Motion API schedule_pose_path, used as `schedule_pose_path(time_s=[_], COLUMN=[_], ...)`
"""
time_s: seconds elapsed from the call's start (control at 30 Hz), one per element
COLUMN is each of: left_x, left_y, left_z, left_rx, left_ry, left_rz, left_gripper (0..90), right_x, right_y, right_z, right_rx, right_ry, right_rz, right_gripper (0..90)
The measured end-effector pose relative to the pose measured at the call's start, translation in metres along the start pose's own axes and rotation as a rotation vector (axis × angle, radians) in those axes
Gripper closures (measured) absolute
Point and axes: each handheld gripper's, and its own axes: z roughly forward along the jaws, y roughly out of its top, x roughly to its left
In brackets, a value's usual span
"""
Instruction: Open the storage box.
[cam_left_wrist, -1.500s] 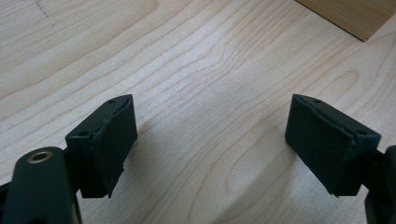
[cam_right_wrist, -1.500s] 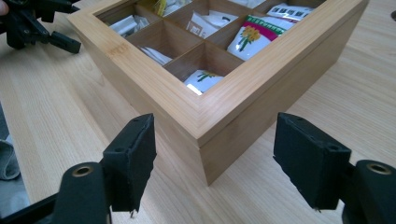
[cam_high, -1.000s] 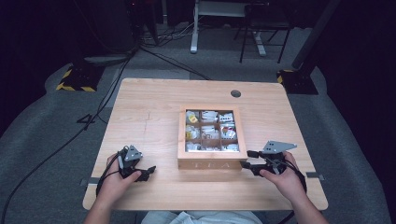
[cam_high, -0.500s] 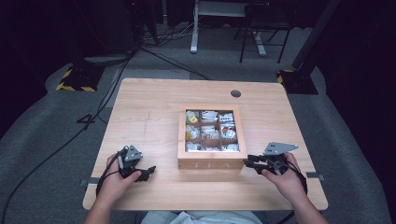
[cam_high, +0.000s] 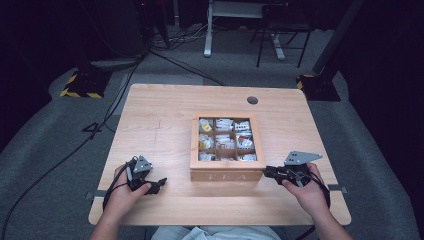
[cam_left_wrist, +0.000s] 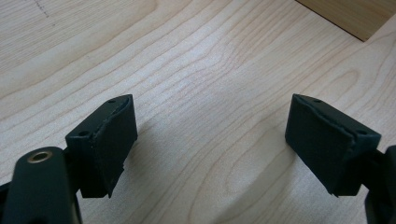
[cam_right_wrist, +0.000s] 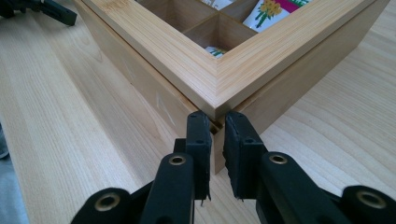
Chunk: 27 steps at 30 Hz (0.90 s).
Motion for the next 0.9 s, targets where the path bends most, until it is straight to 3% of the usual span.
schedule_pose_path(time_s=[0.67, 0.9], left_x=[0.001, 0.001], left_y=[0.002, 0.002], left_z=[0.002, 0.002], left_rx=[0.001, 0.002], left_ry=[0.002, 0.000], left_rz=[0.004, 0.004], left_gripper=[17.0, 17.0], right_x=[0.000, -0.002], right_y=[0.020, 0.023], right_z=[-0.020, -0.025], right_rx=[-0.088, -0.161], right_ry=[-0.009, 0.000], right_rz=[0.040, 0.076], right_gripper=[90.0, 90.0])
